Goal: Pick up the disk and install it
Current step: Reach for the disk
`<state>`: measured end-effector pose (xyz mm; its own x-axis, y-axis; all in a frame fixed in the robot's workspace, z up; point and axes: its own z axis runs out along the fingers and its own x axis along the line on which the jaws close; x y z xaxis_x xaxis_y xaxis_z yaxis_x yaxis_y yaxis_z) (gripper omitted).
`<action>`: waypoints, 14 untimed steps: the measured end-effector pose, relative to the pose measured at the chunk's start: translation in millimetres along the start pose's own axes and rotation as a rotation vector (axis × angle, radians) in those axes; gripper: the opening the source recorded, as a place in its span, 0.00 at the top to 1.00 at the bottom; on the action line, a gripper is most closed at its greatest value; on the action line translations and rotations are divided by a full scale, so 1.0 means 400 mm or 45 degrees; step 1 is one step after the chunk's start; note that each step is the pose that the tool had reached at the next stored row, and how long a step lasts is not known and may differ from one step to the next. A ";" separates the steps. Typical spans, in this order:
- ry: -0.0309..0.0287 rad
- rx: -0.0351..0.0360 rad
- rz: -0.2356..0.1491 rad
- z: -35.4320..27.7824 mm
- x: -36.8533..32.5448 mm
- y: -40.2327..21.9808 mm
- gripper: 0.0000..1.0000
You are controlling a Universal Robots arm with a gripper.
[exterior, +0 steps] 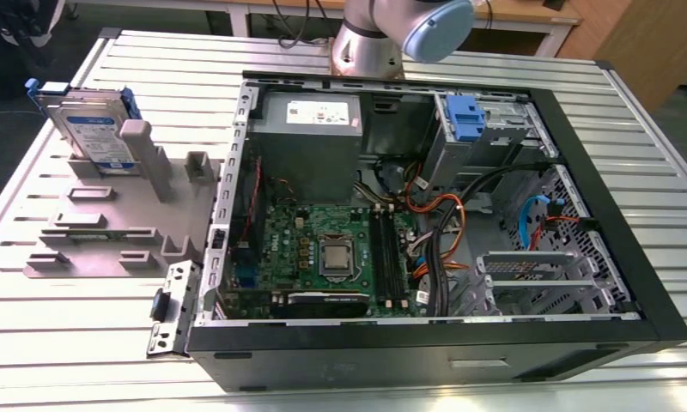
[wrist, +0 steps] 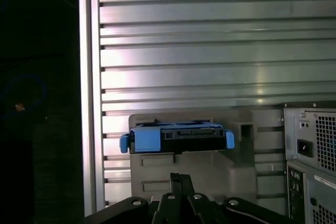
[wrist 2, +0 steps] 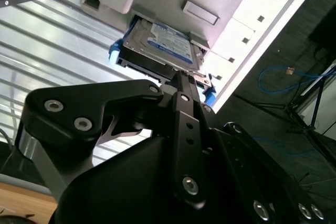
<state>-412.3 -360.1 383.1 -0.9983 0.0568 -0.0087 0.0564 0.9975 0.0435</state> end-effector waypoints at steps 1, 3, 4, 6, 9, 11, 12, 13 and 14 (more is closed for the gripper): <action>0.0009 0.0001 0.000 0.001 0.004 0.003 0.89; 0.0033 0.0002 0.000 0.002 0.012 0.009 0.89; 0.0051 0.0004 0.000 0.003 0.016 0.012 0.89; 0.0080 0.0005 0.000 0.005 0.024 0.019 0.89; 0.0113 0.0009 0.001 0.009 0.037 0.027 0.89; 0.0117 0.0008 0.001 0.012 0.047 0.030 0.89; 0.0119 0.0008 0.001 0.014 0.052 0.031 0.89; 0.0123 0.0007 0.001 0.015 0.055 0.032 0.89; 0.0125 0.0008 0.001 0.015 0.056 0.032 0.89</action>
<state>-434.0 -345.7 377.3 -0.9984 0.0569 0.0011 0.0569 0.9975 0.0429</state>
